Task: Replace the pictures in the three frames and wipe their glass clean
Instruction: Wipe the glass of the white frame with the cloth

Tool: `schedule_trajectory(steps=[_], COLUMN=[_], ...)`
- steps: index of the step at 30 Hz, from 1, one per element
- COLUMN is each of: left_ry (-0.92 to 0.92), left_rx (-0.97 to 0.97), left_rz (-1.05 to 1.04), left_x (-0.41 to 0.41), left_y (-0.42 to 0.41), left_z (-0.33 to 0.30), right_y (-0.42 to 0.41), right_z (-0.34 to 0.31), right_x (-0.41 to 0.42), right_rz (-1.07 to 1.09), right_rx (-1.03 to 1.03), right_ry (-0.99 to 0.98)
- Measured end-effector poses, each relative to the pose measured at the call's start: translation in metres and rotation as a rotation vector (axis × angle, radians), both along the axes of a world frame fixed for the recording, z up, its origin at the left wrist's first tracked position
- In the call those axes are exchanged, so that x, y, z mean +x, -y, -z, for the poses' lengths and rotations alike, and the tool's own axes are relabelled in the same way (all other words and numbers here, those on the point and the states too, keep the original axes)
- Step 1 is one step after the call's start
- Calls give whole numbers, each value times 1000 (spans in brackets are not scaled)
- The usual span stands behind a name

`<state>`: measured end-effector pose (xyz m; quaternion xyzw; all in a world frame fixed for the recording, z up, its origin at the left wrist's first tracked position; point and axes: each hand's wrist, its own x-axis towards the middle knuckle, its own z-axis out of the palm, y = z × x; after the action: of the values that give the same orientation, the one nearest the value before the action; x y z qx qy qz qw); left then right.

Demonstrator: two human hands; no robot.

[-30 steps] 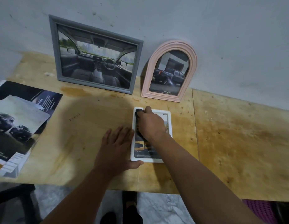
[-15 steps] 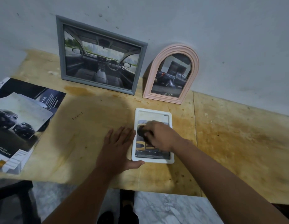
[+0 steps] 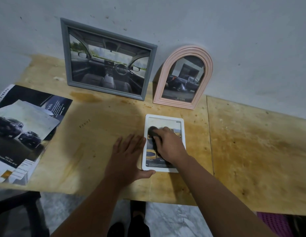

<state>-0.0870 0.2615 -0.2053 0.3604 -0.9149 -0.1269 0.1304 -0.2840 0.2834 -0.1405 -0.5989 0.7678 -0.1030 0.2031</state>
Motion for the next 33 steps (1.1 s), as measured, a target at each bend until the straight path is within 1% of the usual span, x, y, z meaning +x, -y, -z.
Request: schedule_trajectory(steps=[3,5,8,10,12,13,14,15,16,18,19,20,22,24,27,29,31,33], left_ry=[11,13,12,29,46,48,50,56,65,93,109,122,145,155,158,160,145,134], left_rx=[12,14,7,7,3,-2,-3,-1,4,12,18,25,38,40,40,43,35,30], left_rz=[-2,-3,-3,-4,-2,-2,-5,-9,-13,-11,-8,-7,-4,1,9,6,4,11], left_x=[1,0,0,2,1,0,0,-1,-2,-2,-2,-1,-1,-1,-1,-1,-1,-1], left_y=[0,0,1,1,-1,-1,-1,-1,-1,1,1,2,1,0,0,1,1,1], left_z=[-1,-3,-2,-2,-3,-4,-4,-5,-5,-4,-4,-3,-4,-4,-4,-4,-5,-6], right_y=[-22,-37,-51,-50,-41,-32,-22,-13,-6,-3,-5,-9,-24,-46,-87,-90,-67,-35], right_z=[1,0,-7,-12,-17,-20,-21,-19,-17,-7,-2,1,4,3,-10,-22,-32,-34], right_x=[3,6,8,3,-12,-23,-36,-48,-60,-71,-70,-65,-52,-35,-10,-12,-30,-54], right_rz=[-37,-14,88,38,38,94,157,196,197,112,62,29,10,-3,-164,-229,-178,-50], right_rx=[3,16,185,271,269,215,137,54,8,32,51,49,43,42,84,160,172,78], right_ry=[78,197,431,505,585,604,558,439,237,-191,-318,-372,-365,-303,-145,-53,-47,-142])
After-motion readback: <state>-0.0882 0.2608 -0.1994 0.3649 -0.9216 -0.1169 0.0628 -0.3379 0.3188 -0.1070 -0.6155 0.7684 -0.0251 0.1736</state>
